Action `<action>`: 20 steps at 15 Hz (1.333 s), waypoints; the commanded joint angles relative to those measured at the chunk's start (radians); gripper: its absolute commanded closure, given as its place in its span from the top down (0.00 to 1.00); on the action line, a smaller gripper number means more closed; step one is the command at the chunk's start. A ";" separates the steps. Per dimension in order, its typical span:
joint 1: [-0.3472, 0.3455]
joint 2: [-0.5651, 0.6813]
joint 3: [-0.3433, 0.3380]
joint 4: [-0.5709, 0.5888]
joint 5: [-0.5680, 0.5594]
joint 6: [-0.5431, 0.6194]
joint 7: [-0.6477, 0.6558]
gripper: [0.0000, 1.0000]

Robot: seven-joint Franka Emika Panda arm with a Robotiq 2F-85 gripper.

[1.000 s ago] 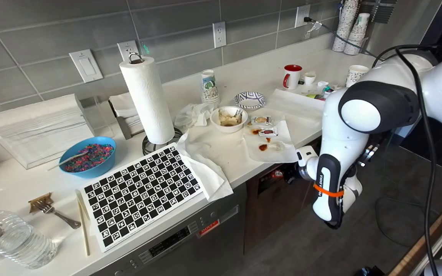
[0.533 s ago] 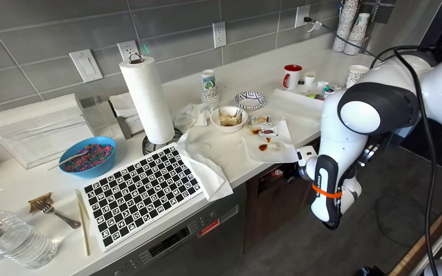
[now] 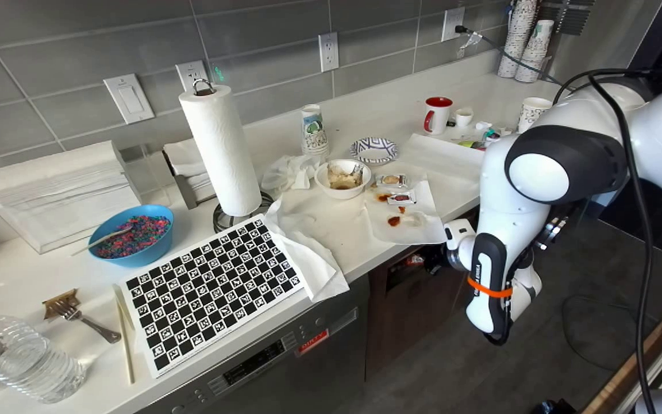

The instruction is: Put the tomato sachet inside the bin

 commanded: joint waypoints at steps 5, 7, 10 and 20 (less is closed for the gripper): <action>0.029 -0.030 -0.030 0.068 0.020 0.011 -0.035 0.69; 0.030 -0.040 -0.029 0.054 0.022 0.014 -0.032 0.83; 0.023 -0.055 -0.021 0.032 0.017 -0.008 -0.016 1.00; 0.002 -0.146 0.016 -0.095 0.036 -0.012 0.091 1.00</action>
